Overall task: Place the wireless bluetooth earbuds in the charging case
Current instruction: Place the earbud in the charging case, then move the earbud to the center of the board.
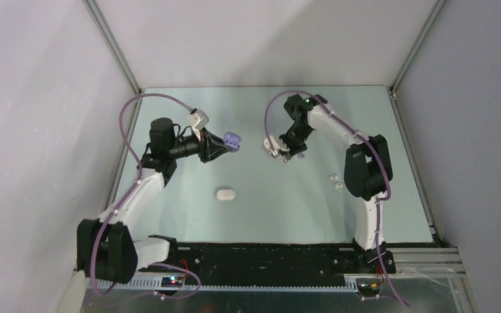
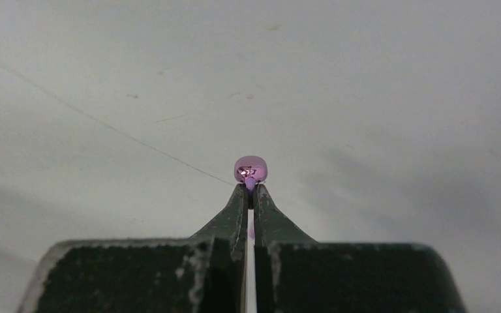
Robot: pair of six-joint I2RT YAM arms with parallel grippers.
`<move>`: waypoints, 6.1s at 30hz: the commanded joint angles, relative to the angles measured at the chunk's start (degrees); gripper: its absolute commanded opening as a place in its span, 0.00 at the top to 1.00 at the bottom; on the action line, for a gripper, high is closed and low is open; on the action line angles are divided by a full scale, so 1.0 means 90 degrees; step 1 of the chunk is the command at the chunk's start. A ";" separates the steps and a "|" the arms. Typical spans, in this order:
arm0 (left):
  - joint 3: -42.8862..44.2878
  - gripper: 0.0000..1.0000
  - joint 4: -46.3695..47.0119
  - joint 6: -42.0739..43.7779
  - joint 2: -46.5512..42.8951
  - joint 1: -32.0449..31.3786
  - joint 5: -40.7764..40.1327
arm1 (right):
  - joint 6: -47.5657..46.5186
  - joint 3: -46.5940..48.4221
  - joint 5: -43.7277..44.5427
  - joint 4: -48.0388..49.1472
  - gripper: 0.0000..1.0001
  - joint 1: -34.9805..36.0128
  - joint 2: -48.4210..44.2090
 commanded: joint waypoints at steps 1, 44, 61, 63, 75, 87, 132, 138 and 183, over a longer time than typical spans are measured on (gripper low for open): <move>0.0147 1.00 0.2280 -0.1306 0.0742 -0.0043 0.0600 | 0.2853 0.1470 -0.0764 -0.1032 1.00 0.0008 -0.0773; 0.0920 1.00 0.5405 -0.2736 0.2369 -0.1031 0.1986 | 0.9617 0.2666 -0.0468 0.1526 1.00 0.0967 -0.1427; 0.0874 1.00 0.5417 -0.2888 0.2412 -0.1027 0.1862 | 0.9217 0.2512 -0.0625 0.1165 1.00 0.1016 -0.1536; 0.0901 1.00 0.5419 -0.2882 0.2424 -0.1027 0.1875 | 0.9164 0.2451 -0.0579 0.1168 1.00 0.1009 -0.1559; 0.0920 1.00 0.5364 -0.2865 0.2433 -0.1017 0.1904 | 0.8904 0.2360 -0.0612 0.1024 1.00 0.1016 -0.1443; 0.1003 1.00 0.5347 -0.2815 0.2514 -0.1034 0.1919 | 0.8815 0.2288 -0.0672 0.1064 1.00 0.1123 -0.1347; 0.0815 1.00 0.0826 -0.0856 0.0440 0.0207 0.0764 | 1.2032 -0.0987 0.0496 0.2966 0.70 -0.1634 -0.1481; 0.0851 1.00 0.0118 -0.0388 0.0276 0.0322 0.0602 | 1.2660 -0.0667 0.0291 0.2926 0.73 -0.1828 -0.0406; 0.0864 1.00 -0.0447 0.0061 0.0180 0.0456 0.0578 | 0.2887 -0.0029 -0.0028 0.1393 0.36 -0.1119 0.0273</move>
